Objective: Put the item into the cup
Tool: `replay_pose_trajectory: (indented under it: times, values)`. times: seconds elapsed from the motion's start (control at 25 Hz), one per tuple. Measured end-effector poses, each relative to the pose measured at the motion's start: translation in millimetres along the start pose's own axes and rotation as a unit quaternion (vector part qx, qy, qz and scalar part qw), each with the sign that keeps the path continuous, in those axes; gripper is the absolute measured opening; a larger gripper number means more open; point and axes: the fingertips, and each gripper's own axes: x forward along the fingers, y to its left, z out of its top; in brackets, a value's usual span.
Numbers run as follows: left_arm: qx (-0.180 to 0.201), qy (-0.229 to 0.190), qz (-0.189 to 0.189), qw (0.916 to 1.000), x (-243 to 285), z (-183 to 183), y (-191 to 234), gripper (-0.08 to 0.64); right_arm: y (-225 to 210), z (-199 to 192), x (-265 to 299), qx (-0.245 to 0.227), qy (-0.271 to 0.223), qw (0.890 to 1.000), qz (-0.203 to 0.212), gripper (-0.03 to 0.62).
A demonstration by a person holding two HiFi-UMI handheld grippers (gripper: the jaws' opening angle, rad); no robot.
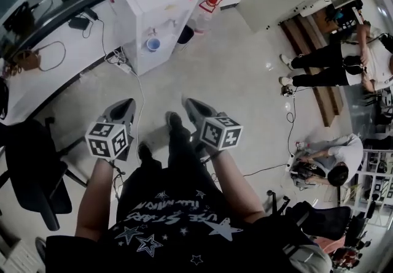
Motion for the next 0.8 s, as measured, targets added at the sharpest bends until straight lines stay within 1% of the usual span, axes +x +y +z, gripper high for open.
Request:
replay_pose_trajectory:
  times: [0.12,0.4,0.56,0.8]
  values:
    - [-0.004,-0.001,0.014,0.9999,14.7,5.8,5.0,0.008,-13.3,8.8,19.1,-0.005,0.014,1.0,0.011,0.002]
    - [-0.02,-0.004,0.047,0.9987,52.1,23.4,12.5,0.008,-34.6,45.5,67.3,-0.013,0.031,0.998,0.052,0.002]
    - [-0.025,-0.003,0.067,0.9974,75.1,35.6,20.3,0.008,-46.9,62.5,98.1,-0.023,0.052,0.996,0.073,0.002]
    - [-0.047,-0.013,0.093,0.9945,114.3,36.5,43.9,0.008,-68.6,69.7,148.7,-0.035,0.075,0.992,0.091,0.002]
